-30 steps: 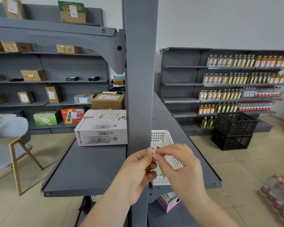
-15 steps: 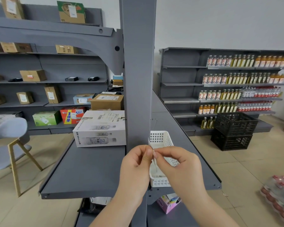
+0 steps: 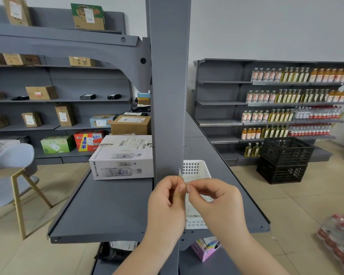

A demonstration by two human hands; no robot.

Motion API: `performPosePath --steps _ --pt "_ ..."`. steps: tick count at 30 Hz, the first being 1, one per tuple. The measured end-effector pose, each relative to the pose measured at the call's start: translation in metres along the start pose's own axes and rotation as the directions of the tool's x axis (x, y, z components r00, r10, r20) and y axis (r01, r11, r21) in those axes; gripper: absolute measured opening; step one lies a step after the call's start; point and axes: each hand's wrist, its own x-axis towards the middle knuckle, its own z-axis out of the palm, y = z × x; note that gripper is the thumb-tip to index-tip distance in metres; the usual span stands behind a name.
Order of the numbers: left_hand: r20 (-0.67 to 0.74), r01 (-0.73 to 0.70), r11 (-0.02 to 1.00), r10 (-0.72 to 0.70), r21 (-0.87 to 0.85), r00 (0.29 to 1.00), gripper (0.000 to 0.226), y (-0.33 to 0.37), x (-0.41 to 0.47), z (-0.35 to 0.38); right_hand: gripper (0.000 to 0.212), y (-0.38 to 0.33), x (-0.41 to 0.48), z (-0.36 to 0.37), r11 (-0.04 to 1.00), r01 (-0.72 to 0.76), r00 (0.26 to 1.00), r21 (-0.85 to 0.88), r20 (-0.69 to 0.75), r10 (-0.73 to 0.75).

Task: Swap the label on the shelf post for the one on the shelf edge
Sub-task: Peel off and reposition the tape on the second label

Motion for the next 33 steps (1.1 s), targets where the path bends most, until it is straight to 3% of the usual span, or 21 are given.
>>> performPosePath --steps 14,20,28,33 --pt "0.021 0.000 1.000 0.000 0.029 1.000 0.031 0.005 0.000 -0.002 0.021 0.001 0.004 -0.002 0.991 -0.018 1.000 0.130 0.013 0.017" --pt "0.078 0.056 0.996 -0.050 -0.072 0.996 0.028 0.010 -0.001 -0.003 0.016 0.003 0.005 -0.003 0.983 -0.045 0.999 0.177 0.026 0.041" --pt "0.172 0.072 0.986 -0.046 -0.147 0.984 0.021 0.008 0.001 -0.007 0.021 0.003 0.003 -0.007 0.987 0.084 0.996 0.136 0.004 -0.086" --pt "0.242 0.036 0.981 0.011 -0.190 0.970 0.015 0.007 0.004 -0.015 0.013 0.004 0.004 -0.011 0.962 0.270 0.962 -0.034 -0.027 -0.271"
